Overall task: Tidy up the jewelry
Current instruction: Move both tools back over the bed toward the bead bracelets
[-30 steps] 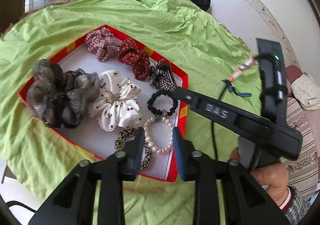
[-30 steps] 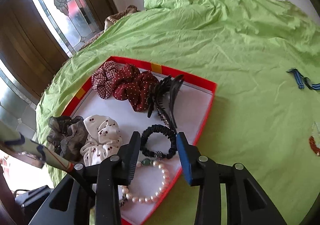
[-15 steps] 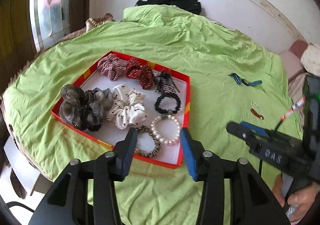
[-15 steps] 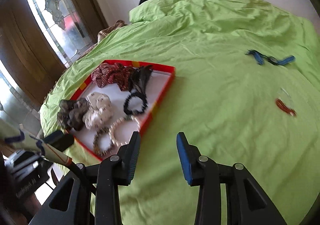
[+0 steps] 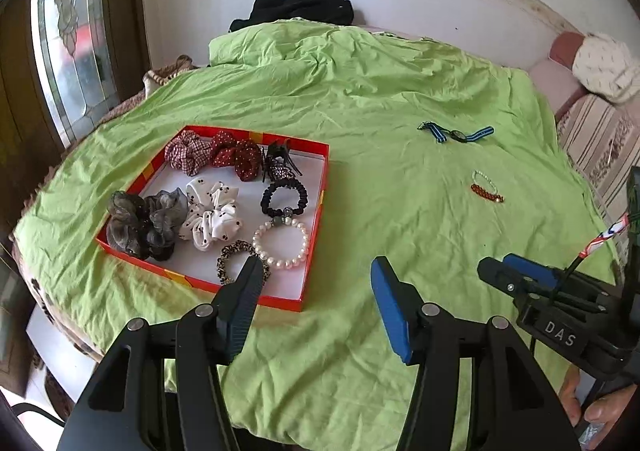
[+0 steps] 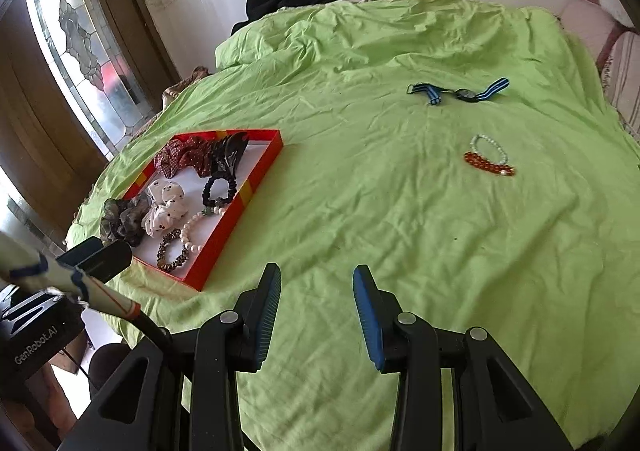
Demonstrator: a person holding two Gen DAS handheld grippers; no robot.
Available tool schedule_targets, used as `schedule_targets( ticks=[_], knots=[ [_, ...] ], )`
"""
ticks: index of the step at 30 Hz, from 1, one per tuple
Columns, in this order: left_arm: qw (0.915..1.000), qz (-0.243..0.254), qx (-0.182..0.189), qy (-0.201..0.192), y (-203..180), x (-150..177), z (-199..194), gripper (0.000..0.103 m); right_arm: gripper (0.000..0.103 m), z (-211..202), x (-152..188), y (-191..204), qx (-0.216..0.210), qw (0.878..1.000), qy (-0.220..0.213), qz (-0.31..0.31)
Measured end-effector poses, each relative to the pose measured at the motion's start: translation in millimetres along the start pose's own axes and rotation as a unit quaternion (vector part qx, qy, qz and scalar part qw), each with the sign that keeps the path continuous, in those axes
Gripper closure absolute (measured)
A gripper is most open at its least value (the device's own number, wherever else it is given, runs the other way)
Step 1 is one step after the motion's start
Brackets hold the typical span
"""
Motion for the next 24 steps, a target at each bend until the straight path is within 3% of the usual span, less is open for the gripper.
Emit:
schedule_targets(
  ticks=[11, 24],
  knots=[
    [0.9995, 0.027, -0.012, 0.007, -12.2, 6.6, -8.6, 0.047, 0.059, -19.2, 7.7, -15.1, 0.019, 1.0, -0.014, -0.007],
    [0.9974, 0.064, -0.003, 0.031, -42.0, 21.0, 2.0, 0.046, 0.058, -27.6, 23.2, -69.5, 0.058, 0.998, -0.012, 0.02]
  ],
)
Point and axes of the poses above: each gripper's, at about its wrist camera, not at the fingertips, and z roughly the way its jaws point, y to its left, x to its underside, the point moved 9 cm from there along z, roughly the way its jaws point, and after that the axes turned 15 degrees about -y, right-handed, at the moved point
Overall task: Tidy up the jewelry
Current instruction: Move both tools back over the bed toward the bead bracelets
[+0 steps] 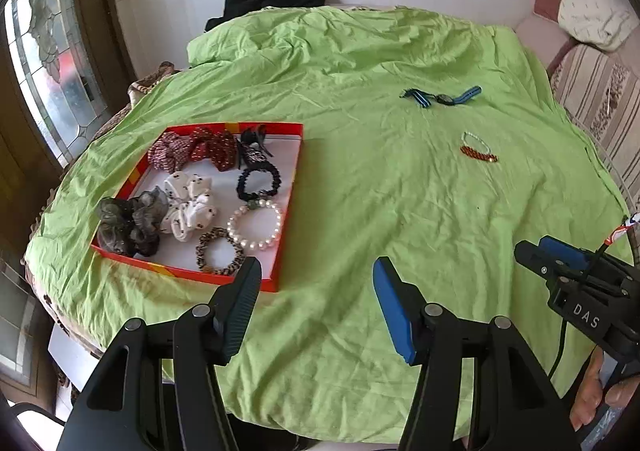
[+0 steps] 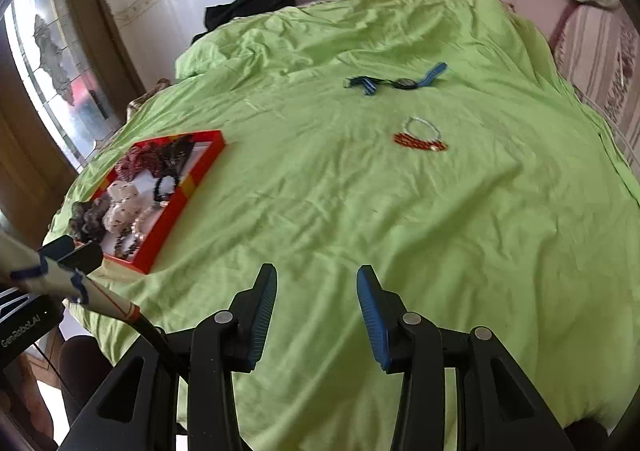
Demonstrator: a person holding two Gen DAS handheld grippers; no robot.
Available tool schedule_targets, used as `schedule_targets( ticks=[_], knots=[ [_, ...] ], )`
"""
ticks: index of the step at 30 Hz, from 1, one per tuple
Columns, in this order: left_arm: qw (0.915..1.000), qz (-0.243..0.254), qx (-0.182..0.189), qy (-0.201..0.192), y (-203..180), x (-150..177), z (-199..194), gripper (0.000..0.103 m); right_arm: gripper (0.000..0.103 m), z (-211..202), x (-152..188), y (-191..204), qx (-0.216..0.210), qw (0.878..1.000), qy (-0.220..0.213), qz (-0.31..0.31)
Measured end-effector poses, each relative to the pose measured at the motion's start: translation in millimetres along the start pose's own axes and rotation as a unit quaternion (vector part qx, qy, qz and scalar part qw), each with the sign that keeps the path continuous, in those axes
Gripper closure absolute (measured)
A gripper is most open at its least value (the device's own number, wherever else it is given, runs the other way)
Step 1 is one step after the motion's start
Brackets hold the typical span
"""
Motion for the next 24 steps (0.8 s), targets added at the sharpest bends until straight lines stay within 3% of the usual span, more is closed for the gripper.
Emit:
schedule_targets(
  ticks=[24],
  knots=[
    [0.9968, 0.05, 0.022, 0.058, -60.3, 15.3, 45.8, 0.044, 0.058, 21.9, 17.4, -75.8, 0.03, 0.997, 0.026, 0.061]
  ],
)
Point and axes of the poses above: each gripper's, at about its wrist camera, not at the fingertips, and z roughly the way its jaws point, y to its left, x to its underside, the point moved 9 cm from there along z, roughly the way its jaws point, and after that the axes turned 15 degrees about -y, right-handed, at the moved point
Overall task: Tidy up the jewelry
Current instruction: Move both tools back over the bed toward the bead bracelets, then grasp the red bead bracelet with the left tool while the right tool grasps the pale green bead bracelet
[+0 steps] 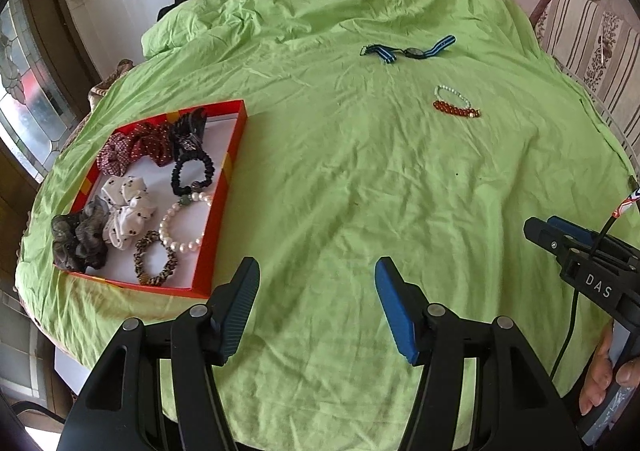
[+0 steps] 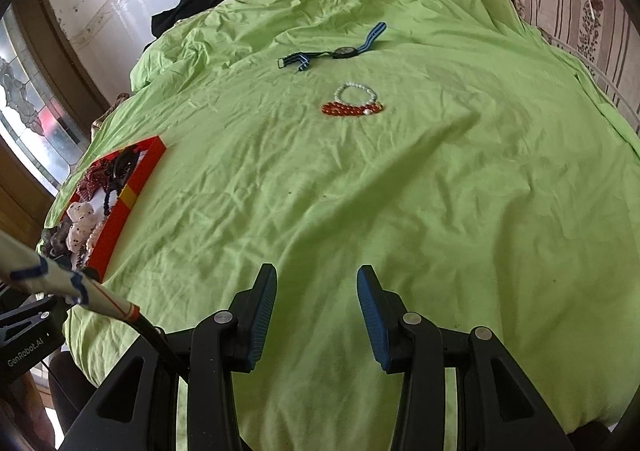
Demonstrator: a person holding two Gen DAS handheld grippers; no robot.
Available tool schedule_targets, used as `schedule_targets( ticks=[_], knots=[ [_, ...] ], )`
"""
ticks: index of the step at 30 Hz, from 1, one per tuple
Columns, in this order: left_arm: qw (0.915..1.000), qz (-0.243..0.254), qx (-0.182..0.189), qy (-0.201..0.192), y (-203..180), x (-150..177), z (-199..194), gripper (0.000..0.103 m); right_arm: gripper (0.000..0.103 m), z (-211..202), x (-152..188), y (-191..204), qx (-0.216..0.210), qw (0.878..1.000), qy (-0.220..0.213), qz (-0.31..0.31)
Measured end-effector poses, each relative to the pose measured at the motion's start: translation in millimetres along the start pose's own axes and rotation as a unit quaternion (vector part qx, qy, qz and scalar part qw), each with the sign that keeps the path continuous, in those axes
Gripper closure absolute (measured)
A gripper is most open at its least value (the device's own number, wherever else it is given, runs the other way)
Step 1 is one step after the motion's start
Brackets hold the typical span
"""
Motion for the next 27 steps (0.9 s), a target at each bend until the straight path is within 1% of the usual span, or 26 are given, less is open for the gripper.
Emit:
schedule_targets(
  ticks=[5, 9, 13, 16, 19, 21, 23, 27],
  knots=[
    [0.9999, -0.003, 0.004, 0.013, -2.9, 0.3, 15.7, 0.044, 0.058, 11.6, -2.7, -13.7, 0.008, 1.0, 0.007, 0.003],
    [0.9997, -0.009, 0.007, 0.021, -3.2, -0.9, 29.3, 0.044, 0.058, 20.9, -13.8, -25.8, 0.016, 1.0, 0.004, 0.001],
    [0.9996, -0.013, 0.014, 0.023, -6.2, -10.6, 46.8, 0.044, 0.058, 34.3, -34.6, -38.7, 0.024, 1.0, -0.005, 0.0],
    [0.9995, -0.015, 0.022, 0.018, -9.6, -21.3, 57.7, 0.044, 0.058, 51.1, -56.6, -46.6, 0.016, 1.0, -0.011, 0.008],
    [0.9989, -0.024, 0.039, 0.012, -16.9, -33.7, 70.1, 0.044, 0.058, 76.9, -86.3, -52.1, 0.008, 1.0, -0.018, 0.009],
    [0.9981, -0.032, 0.05, 0.014, -23.5, -39.8, 79.5, 0.044, 0.058, 101.0, -106.3, -54.3, 0.016, 1.0, -0.022, -0.009],
    [0.9972, -0.037, 0.062, 0.015, -29.6, -45.5, 88.0, 0.044, 0.058, 132.0, -123.4, -53.9, 0.023, 0.999, -0.015, -0.031],
    [0.995, -0.042, 0.09, 0.01, -41.9, -63.6, 104.8, 0.044, 0.058, 178.1, -142.1, -59.1, 0.028, 0.999, -0.002, -0.038]
  ],
)
Point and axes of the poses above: each gripper's, at about its wrist camera, not at the fingertips, and z roughly the way its jaws point, y to its left, x to its underside, the point moved 9 cm from there along z, roughly the way its jaws point, and after that the axes turned 15 degrees about -y, right-handed, at the moved point
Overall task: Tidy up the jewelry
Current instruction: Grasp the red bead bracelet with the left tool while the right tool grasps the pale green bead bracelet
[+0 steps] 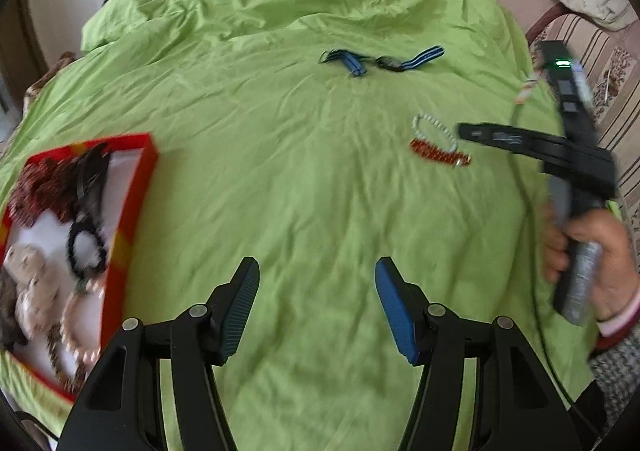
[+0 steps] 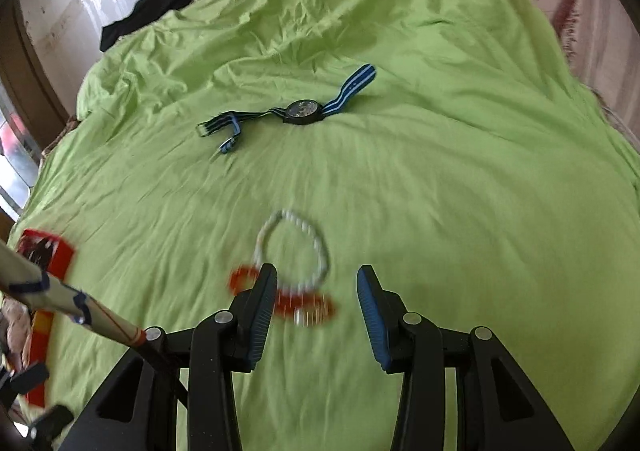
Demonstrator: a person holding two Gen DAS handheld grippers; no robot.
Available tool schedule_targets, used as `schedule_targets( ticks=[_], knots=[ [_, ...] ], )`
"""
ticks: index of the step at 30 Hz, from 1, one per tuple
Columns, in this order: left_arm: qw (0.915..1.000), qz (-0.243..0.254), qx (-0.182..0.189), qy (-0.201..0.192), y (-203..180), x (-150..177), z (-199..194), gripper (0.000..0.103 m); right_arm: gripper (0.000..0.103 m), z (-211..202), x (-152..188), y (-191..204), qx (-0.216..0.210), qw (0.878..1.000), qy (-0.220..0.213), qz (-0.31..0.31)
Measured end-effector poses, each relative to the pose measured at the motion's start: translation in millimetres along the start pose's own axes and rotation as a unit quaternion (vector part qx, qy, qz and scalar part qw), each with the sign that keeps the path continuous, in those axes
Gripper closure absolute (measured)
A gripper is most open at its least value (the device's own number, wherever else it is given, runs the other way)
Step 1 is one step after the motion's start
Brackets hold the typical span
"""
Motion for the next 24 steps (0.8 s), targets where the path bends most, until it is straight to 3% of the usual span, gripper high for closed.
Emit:
schedule_targets(
  ticks=[3, 6, 7, 12, 17, 20, 24],
  knots=[
    [0.9999, -0.006, 0.013, -0.003, -4.3, -12.9, 12.5, 0.044, 0.059, 28.3, 3.8, 1.8, -0.004, 1.0, 0.023, -0.003],
    [0.9995, -0.011, 0.031, -0.005, -13.0, -26.5, 27.6, 0.044, 0.094, 39.3, 7.8, -2.3, 0.02, 0.999, 0.027, -0.034],
    [0.9992, -0.011, 0.037, -0.005, -16.8, -30.6, 32.8, 0.044, 0.097, 38.5, 6.8, -6.9, 0.022, 0.999, 0.026, -0.032],
    [0.9962, -0.021, 0.084, 0.014, -46.2, -40.5, 62.8, 0.044, 0.097, 11.8, 9.6, -51.6, 0.064, 0.998, 0.018, 0.01],
    [0.993, 0.013, 0.115, 0.023, -84.0, -43.7, 98.0, 0.046, 0.097, -38.5, 36.4, -87.3, 0.066, 0.994, 0.017, 0.083],
    [0.9902, 0.007, 0.134, 0.041, -99.9, -47.0, 126.2, 0.057, 0.097, -64.5, 59.6, -95.9, 0.049, 0.991, 0.014, 0.125],
    [0.9889, -0.009, 0.137, 0.058, -108.0, -49.1, 153.3, 0.08, 0.096, -68.0, 67.0, -98.6, 0.035, 0.986, 0.001, 0.161]
  ],
)
Point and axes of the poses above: each gripper's, at about its wrist camera, not at the fingertips, and z roughly the way its jaws point, y to its left, x to its underside, the point moved 9 cm from there along z, roughly the way its jaws point, and after that the axes turned 15 degrees about -y, right-handed, at the moved point
